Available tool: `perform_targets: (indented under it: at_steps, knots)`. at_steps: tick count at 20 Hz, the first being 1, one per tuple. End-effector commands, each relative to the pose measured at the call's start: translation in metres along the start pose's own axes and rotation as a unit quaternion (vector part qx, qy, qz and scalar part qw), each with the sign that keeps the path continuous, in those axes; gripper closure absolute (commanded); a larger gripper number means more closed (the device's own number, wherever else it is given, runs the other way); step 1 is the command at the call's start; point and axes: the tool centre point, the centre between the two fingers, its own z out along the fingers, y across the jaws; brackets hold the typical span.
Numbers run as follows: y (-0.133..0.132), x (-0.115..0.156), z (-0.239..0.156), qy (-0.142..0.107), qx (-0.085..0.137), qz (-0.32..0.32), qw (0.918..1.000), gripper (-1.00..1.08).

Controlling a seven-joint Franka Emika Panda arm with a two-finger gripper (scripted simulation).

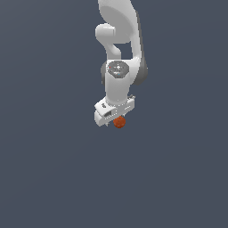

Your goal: Pick up the object and move it to a goal position.

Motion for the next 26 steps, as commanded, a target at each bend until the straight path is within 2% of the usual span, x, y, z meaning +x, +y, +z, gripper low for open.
perform_targets:
  at_steps: [1,7,13,19,26]
  knots:
    - [-0.003,-0.002,0.003,0.002,0.0,-0.036,0.9993,-0.92]
    - [-0.012,-0.007,0.01,0.005,-0.001,-0.121,0.9927,-0.92]
    - [-0.021,-0.012,0.016,0.009,-0.003,-0.205,0.9787,-0.92]
    - [-0.03,-0.017,0.022,0.013,-0.005,-0.288,0.9576,-0.92]
    - [-0.04,-0.022,0.029,0.017,-0.007,-0.377,0.9259,-0.92]
